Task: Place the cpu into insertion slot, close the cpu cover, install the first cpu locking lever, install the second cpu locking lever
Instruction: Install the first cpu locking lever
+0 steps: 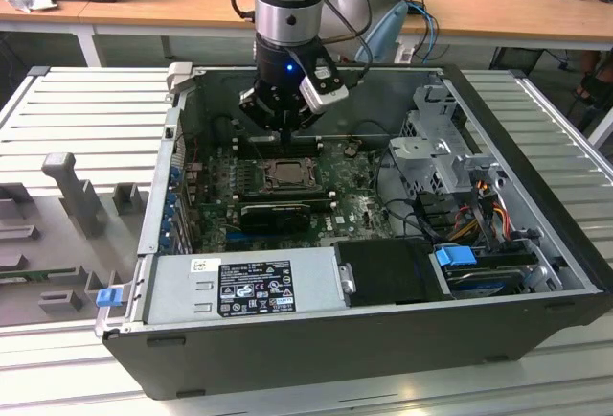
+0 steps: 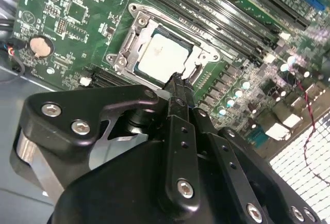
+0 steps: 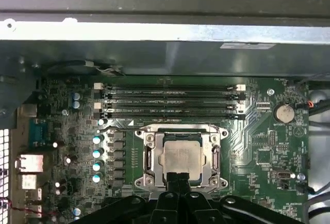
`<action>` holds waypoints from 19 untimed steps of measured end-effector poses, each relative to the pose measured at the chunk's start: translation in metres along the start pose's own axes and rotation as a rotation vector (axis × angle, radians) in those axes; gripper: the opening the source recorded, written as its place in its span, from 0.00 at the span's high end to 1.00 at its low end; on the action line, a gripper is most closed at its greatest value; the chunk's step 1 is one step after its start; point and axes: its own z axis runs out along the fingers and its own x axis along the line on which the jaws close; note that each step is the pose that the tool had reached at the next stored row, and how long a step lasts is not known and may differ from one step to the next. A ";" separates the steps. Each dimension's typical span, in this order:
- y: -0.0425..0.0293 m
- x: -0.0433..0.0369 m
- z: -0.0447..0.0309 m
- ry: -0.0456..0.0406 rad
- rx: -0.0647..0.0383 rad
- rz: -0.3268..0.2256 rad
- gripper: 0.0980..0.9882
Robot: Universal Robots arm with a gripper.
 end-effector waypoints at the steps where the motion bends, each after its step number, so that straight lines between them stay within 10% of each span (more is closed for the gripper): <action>1: 0.0000 0.0000 0.0007 0.0005 0.000 -0.023 0.99; 19: 0.0007 0.0323 0.0068 0.0002 -0.012 -0.027 0.99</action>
